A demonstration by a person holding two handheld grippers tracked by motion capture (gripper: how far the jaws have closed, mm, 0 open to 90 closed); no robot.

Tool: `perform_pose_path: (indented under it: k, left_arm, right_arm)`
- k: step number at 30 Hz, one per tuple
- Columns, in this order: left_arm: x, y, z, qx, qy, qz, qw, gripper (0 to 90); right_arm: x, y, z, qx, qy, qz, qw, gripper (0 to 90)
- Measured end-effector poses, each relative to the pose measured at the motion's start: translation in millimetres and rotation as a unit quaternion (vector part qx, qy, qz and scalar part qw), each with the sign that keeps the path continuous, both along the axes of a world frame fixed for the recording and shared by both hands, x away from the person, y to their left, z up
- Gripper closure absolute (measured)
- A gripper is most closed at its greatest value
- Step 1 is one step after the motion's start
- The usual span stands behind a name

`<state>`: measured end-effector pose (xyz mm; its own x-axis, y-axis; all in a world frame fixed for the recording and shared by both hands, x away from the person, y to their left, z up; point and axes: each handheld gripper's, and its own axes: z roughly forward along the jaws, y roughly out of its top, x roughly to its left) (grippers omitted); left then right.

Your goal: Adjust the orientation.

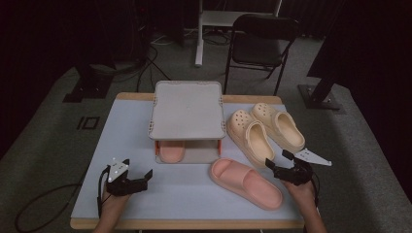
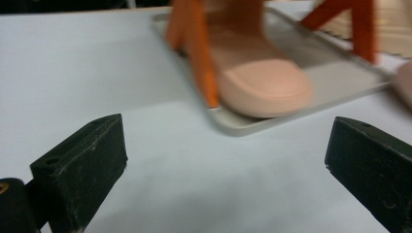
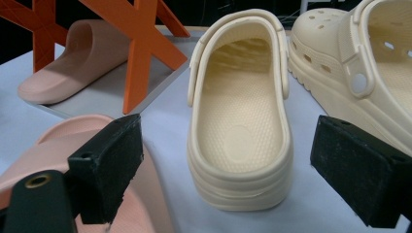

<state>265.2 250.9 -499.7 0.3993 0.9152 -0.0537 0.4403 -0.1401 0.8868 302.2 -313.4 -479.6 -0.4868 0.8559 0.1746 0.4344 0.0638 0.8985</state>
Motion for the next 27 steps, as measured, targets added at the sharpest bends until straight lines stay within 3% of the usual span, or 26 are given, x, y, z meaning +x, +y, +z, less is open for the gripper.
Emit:
perform_pose_path:
  k: [10, 14, 27]
  left_arm:
    - [-4.2, 17.6, -9.9, 0.005, -0.004, 0.026, 0.9996, 1.7]
    - [-6.0, 18.5, -7.9, 0.007, -0.014, 0.025, 0.9996, 1.7]
    - [-12.5, 16.0, -7.4, 0.004, -0.014, 0.022, 0.9997, 1.6]
  right_arm:
    - [22.0, -5.0, -1.4, -0.01, 0.008, -0.007, 0.9999, 14.5]
    - [32.9, -5.8, -1.8, -0.011, 0.011, -0.013, 0.9998, 20.5]
    - [65.7, 2.5, -0.9, -0.012, 0.021, -0.025, 0.9994, 27.0]
